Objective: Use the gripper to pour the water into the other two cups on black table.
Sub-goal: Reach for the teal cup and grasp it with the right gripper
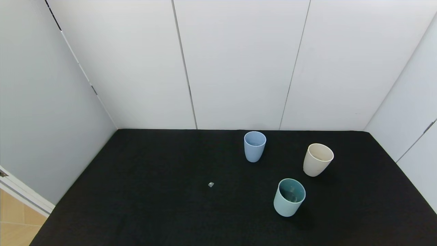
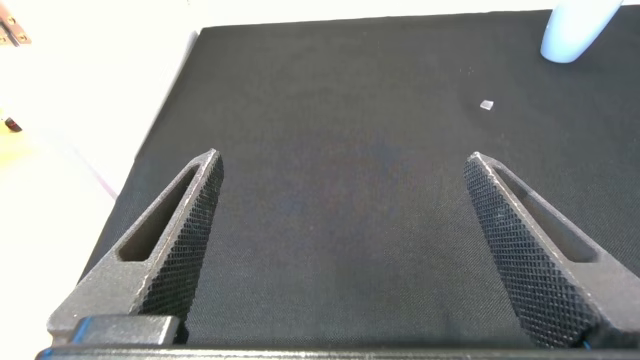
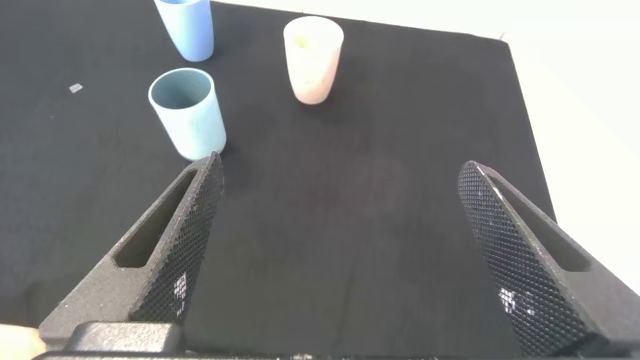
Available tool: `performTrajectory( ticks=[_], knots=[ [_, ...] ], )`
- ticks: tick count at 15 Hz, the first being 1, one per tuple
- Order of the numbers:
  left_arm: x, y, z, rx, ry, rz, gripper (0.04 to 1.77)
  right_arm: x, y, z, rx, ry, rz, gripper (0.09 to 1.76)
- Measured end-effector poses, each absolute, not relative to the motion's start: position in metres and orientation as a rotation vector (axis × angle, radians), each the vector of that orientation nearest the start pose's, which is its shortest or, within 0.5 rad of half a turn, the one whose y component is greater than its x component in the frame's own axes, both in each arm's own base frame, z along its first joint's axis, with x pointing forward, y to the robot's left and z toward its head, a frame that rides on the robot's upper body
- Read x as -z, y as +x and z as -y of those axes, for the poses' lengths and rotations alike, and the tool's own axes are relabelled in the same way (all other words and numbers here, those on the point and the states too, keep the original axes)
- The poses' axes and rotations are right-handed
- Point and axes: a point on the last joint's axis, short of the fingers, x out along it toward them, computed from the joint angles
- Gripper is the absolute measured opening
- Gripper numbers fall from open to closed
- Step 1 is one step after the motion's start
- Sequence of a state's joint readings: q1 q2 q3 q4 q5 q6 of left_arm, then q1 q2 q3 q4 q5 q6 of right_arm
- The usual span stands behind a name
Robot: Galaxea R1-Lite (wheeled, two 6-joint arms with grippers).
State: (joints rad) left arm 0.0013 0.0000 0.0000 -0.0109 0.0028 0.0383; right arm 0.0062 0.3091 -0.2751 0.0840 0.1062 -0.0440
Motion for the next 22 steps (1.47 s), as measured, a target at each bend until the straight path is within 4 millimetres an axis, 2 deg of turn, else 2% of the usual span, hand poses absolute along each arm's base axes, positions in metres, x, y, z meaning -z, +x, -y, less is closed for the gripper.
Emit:
performTrajectory(
  ticks=[14,17,22],
  knots=[
    [-0.077,-0.023,0.000,-0.004,0.038,0.011,1.72,-0.149,-0.007,-0.002,-0.115,-0.038,-0.116,1.71],
    [-0.077,-0.023,0.000,-0.004,0.038,0.011,1.72,-0.162,0.025,-0.003,-0.144,-0.073,-0.147,1.71],
    [-0.077,-0.023,0.000,-0.004,0.038,0.011,1.72,-0.161,0.079,-0.009,-0.225,-0.097,-0.270,1.71]
  ],
)
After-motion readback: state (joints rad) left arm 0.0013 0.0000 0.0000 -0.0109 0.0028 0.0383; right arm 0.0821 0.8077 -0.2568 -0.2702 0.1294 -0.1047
